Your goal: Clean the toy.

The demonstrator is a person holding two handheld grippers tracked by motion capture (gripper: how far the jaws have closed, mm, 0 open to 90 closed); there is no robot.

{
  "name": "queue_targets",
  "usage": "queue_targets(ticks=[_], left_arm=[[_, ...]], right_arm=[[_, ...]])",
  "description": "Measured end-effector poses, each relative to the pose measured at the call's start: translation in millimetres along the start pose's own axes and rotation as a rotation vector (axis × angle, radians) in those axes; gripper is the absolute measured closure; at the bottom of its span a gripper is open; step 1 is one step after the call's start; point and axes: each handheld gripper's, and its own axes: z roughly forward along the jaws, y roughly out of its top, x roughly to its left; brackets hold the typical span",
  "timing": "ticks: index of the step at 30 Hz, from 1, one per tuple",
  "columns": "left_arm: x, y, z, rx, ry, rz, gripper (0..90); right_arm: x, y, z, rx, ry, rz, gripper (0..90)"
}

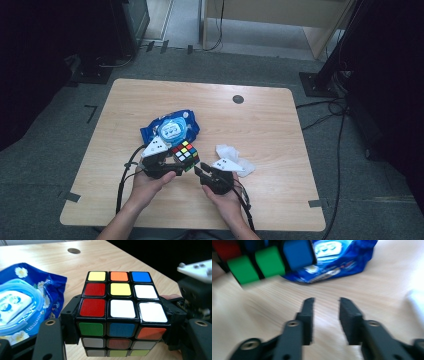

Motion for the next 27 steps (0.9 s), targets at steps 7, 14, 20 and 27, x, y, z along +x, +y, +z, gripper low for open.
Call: queue_targets(ticks=[7,14,20,27], left_arm=[[-7.6,-1.4,5.8,0.035,-0.014,0.049,33.2],[-9.2,-2.9,8.8,0.092,-0.015,0.104,33.2],[-8.5,-4.9,11.5,0.116,-0.034,0.113,32.4],[-11.0,-4.7,8.9,0.101,-0.013,0.153,32.9]], right_arm=[[-3.4,2.9,-6.9,-0.048,0.114,0.137,83.5],[-10.6,7.2,-18.1,-0.111,0.054,0.035,87.2],[-7.2,10.9,-25.2,-0.14,0.015,-0.082,90.0],[-7.1,16.0,-30.7,-0.139,0.015,-0.176,81.1]])
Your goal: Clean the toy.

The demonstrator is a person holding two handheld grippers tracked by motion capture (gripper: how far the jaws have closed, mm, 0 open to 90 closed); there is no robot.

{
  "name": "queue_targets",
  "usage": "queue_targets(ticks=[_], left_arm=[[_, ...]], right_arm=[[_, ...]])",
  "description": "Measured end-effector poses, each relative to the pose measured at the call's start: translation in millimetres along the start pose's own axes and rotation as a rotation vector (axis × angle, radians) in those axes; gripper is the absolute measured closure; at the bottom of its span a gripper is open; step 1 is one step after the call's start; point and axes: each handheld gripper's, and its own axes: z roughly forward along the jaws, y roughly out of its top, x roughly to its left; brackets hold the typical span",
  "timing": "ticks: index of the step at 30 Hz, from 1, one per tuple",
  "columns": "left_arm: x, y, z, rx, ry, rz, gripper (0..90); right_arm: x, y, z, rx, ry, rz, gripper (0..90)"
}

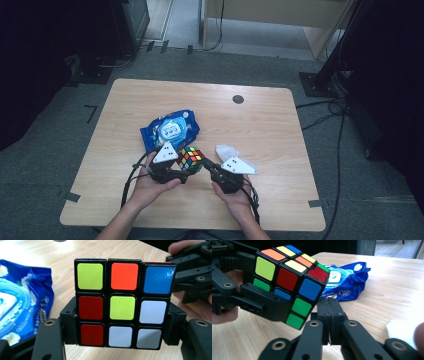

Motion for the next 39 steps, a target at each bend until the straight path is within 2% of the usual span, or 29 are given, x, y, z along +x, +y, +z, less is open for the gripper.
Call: queue_targets(ticks=[1,2,3,4,5,6,7,8,9,10,11,12,15,18,22,23,24,25,26,27,28,29,32,35,36,37,38,39], left_arm=[[-0.3,0.2,-1.2,-0.009,0.017,0.009,33.0],[-0.2,0.2,-2.2,-0.017,0.024,0.008,33.1],[0.4,0.2,-3.1,-0.02,0.026,0.007,33.3],[1.5,0.3,-4.3,-0.026,0.029,0.004,33.3],[2.2,0.2,-5.4,-0.033,0.035,0.002,33.3],[4.4,0.3,-7.2,-0.042,0.044,-0.003,33.4],[4.4,0.3,-7.2,-0.042,0.044,-0.003,33.4],[5.3,0.2,-7.8,-0.046,0.049,-0.007,33.4],[6.2,0.2,-8.1,-0.048,0.053,-0.006,33.4],[6.7,0.1,-8.4,-0.048,0.054,-0.008,33.4],[7.5,0.0,-7.9,-0.049,0.056,-0.013,33.5],[7.5,0.0,-7.9,-0.049,0.056,-0.013,33.5],[7.6,-0.8,-6.8,-0.041,0.058,-0.009,33.5],[8.1,-1.9,-5.3,-0.036,0.058,-0.011,33.5],[7.8,-2.9,-4.0,-0.031,0.059,-0.01,33.5],[7.3,-3.0,-3.8,-0.029,0.058,-0.005,33.5],[7.3,-3.0,-3.8,-0.029,0.058,-0.005,33.5],[6.8,-3.0,-3.6,-0.029,0.058,-0.004,33.5],[6.4,-3.0,-3.4,-0.03,0.057,-0.003,33.5],[5.7,-3.0,-2.9,-0.029,0.056,0.001,33.5],[5.4,-3.1,-2.6,-0.03,0.057,0.001,33.5],[5.2,-3.2,-2.2,-0.029,0.056,0.001,33.5],[4.6,-4.1,-0.8,-0.025,0.052,0.005,33.5],[3.4,-5.3,1.7,-0.019,0.053,0.012,33.5],[2.8,-5.5,2.6,-0.013,0.054,0.017,33.5],[1.2,-6.3,5.0,-0.005,0.058,0.028,33.5],[1.2,-6.3,5.0,-0.005,0.058,0.028,33.6],[-0.3,-6.8,6.6,0.0,0.059,0.036,33.6]], right_arm=[[-2.3,1.7,-1.0,0.003,-0.004,-0.006,74.7],[-7.0,5.4,-3.6,0.014,-0.019,-0.002,73.7],[-17.0,10.2,-9.9,0.014,-0.075,-0.002,71.2],[-17.0,10.2,-9.9,0.014,-0.075,-0.002,71.2],[-31.3,13.5,-17.1,0.048,-0.182,0.001,65.5],[-39.5,13.1,-19.0,0.082,-0.234,-0.013,62.4],[-47.4,11.2,-19.6,0.124,-0.27,-0.008,60.1],[-47.4,11.2,-19.6,0.124,-0.27,-0.008,60.1],[-63.8,3.2,-17.2,0.235,-0.287,0.045,56.8],[-63.8,3.2,-17.2,0.235,-0.287,0.045,56.8],[-69.8,-5.9,-13.8,0.272,-0.338,0.06,56.1],[-69.8,-5.9,-13.8,0.272,-0.338,0.06,56.1],[-72.5,-14.1,-5.3,0.321,-0.337,0.066,53.1],[-72.1,-19.9,1.3,0.36,-0.358,0.063,53.3],[-73.4,-22.0,1.9,0.36,-0.362,0.061,55.3],[-73.5,-22.5,1.7,0.358,-0.365,0.053,61.0],[-73.5,-22.5,1.7,0.358,-0.365,0.053,61.0],[-73.0,-23.1,1.7,0.354,-0.343,0.04,70.4],[-73.0,-23.1,1.7,0.354,-0.343,0.04,70.4],[-72.5,-23.3,1.7,0.353,-0.336,0.036,74.4],[-71.6,-23.5,2.4,0.349,-0.32,0.042,81.7],[-71.5,-23.3,2.6,0.352,-0.309,0.05,85.3],[-73.2,-22.5,2.4,0.344,-0.296,0.094,88.6],[-66.4,-14.1,-4.0,0.272,-0.251,0.115,88.9],[-66.4,-14.1,-4.0,0.272,-0.251,0.115,88.9],[-54.7,-1.2,-10.5,0.196,-0.203,0.098,88.9],[-54.7,-1.2,-10.5,0.196,-0.203,0.098,88.9],[-40.4,12.0,-16.9,0.136,-0.169,0.068,88.9]])
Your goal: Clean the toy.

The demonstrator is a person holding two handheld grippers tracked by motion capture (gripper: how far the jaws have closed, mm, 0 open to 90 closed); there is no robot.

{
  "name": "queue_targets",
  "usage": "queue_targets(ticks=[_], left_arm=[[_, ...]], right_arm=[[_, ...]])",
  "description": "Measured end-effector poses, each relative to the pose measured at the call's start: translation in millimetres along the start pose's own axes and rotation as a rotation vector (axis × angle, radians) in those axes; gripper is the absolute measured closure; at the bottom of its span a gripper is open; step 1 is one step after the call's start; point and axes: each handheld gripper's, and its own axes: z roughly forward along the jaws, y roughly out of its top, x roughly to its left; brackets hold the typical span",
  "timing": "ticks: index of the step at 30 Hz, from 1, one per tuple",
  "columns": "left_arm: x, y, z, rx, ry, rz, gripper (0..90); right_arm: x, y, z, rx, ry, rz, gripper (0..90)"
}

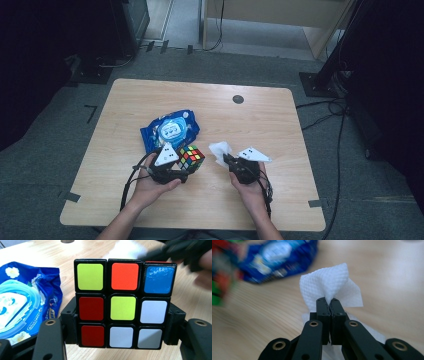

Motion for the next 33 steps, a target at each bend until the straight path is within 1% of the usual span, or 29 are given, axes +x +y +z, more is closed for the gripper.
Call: queue_targets(ticks=[1,2,4,5,6,7,8,9,10,11,12,13,14,17,18,19,20,21,23,24,27,28,29,30,31,32,33], left_arm=[[-1.1,-0.3,0.9,0.004,0.002,0.005,33.6],[-2.5,-0.6,2.2,0.01,0.004,0.014,33.6],[-5.9,-1.0,4.6,0.018,0.001,0.026,33.5],[-7.1,-1.1,5.2,0.017,0.001,0.028,33.5],[-9.2,-1.3,6.5,0.019,-0.003,0.032,33.6],[-12.5,-1.7,8.7,0.026,-0.002,0.043,33.6],[-14.8,-2.1,10.2,0.03,-0.002,0.05,33.6],[-14.8,-2.1,10.2,0.03,-0.002,0.05,33.6],[-16.8,-2.4,11.8,0.037,-0.004,0.063,33.6],[-18.5,-2.6,13.0,0.039,-0.005,0.066,33.6],[-19.9,-2.7,14.0,0.039,-0.009,0.067,33.6],[-22.3,-2.6,15.0,0.042,-0.011,0.079,33.6],[-23.3,-2.4,15.1,0.04,-0.012,0.083,33.6],[-25.1,-1.7,14.0,0.032,-0.011,0.09,33.6],[-26.1,-1.4,13.7,0.037,0.003,0.102,33.6],[-26.9,-1.8,14.0,0.036,0.01,0.109,33.6],[-27.1,-2.2,13.8,0.036,0.006,0.113,33.6],[-27.3,-2.3,13.5,0.035,0.001,0.117,33.6],[-29.2,-1.5,13.0,0.032,0.005,0.128,33.7],[-30.0,-1.1,12.3,0.028,0.012,0.136,33.7],[-31.7,-0.2,10.3,0.02,0.012,0.149,33.8],[-32.8,0.3,9.7,0.021,0.009,0.158,33.8],[-32.8,0.3,9.7,0.021,0.009,0.158,33.9],[-33.7,0.7,9.3,0.018,0.004,0.165,33.9],[-35.0,1.2,9.1,0.013,0.002,0.165,34.0],[-35.7,1.8,8.8,0.013,-0.003,0.175,34.0],[-36.3,2.2,8.5,0.006,-0.011,0.172,34.0]], right_arm=[[0.0,0.0,0.0,0.0,0.0,0.0,88.9],[5.1,3.8,-3.8,-0.023,0.014,-0.015,88.9],[21.6,13.3,-13.9,-0.072,0.053,-0.046,88.9],[28.8,16.4,-17.7,-0.085,0.067,-0.058,88.9],[41.3,21.1,-23.6,-0.116,0.096,-0.079,88.9],[45.6,22.5,-25.4,-0.124,0.107,-0.084,88.9],[50.9,24.1,-27.2,-0.134,0.128,-0.09,88.9],[50.9,24.1,-27.2,-0.134,0.128,-0.09,88.9],[55.8,25.5,-28.8,-0.138,0.149,-0.098,88.9],[61.7,26.8,-30.4,-0.144,0.163,-0.108,88.9],[65.8,27.5,-31.0,-0.144,0.176,-0.114,88.9],[70.9,27.7,-30.4,-0.14,0.19,-0.125,88.9],[72.9,27.0,-29.1,-0.134,0.191,-0.128,88.9],[73.1,23.8,-24.2,-0.12,0.184,-0.127,88.9],[72.1,22.6,-22.6,-0.115,0.18,-0.123,88.9],[70.0,20.9,-20.8,-0.122,0.188,-0.106,88.9],[68.7,20.2,-19.9,-0.118,0.187,-0.099,88.8],[67.9,19.7,-19.2,-0.115,0.179,-0.104,88.8],[65.9,18.6,-18.1,-0.114,0.156,-0.103,88.8],[63.7,18.2,-17.6,-0.114,0.155,-0.096,88.8],[55.7,17.2,-15.8,-0.106,0.142,-0.074,88.7],[49.9,16.2,-13.3,-0.09,0.119,-0.069,88.7],[49.9,16.2,-13.3,-0.09,0.119,-0.069,88.7],[47.0,15.4,-11.9,-0.083,0.114,-0.07,88.7],[42.5,13.9,-8.8,-0.062,0.104,-0.063,88.7],[38.8,11.9,-5.6,-0.039,0.083,-0.062,88.7],[34.4,9.2,-1.9,-0.02,0.061,-0.063,88.6]])
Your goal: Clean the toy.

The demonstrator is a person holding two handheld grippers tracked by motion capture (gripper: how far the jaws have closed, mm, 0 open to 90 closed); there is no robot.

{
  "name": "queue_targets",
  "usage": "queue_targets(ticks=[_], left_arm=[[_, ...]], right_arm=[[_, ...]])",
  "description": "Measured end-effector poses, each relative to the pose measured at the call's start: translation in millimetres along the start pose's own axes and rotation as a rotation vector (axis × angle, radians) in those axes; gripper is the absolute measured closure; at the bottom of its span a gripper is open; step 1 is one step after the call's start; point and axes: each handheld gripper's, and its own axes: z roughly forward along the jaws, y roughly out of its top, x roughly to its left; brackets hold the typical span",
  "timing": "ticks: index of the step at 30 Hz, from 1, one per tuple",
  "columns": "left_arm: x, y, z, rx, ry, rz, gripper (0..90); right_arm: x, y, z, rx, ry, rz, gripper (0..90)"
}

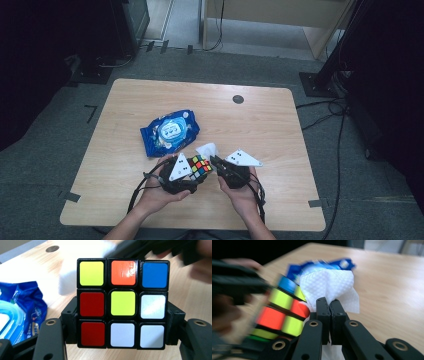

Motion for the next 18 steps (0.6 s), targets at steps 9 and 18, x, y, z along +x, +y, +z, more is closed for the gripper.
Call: queue_targets(ticks=[9,18], left_arm=[[8.1,-2.9,-0.1,0.009,0.017,-0.022,34.0],[4.5,-2.2,1.9,0.014,0.014,-0.013,34.0]], right_arm=[[-14.9,-1.1,-5.8,-0.026,-0.005,0.089,88.6],[30.4,18.8,-24.3,-0.126,0.128,-0.031,88.5]])
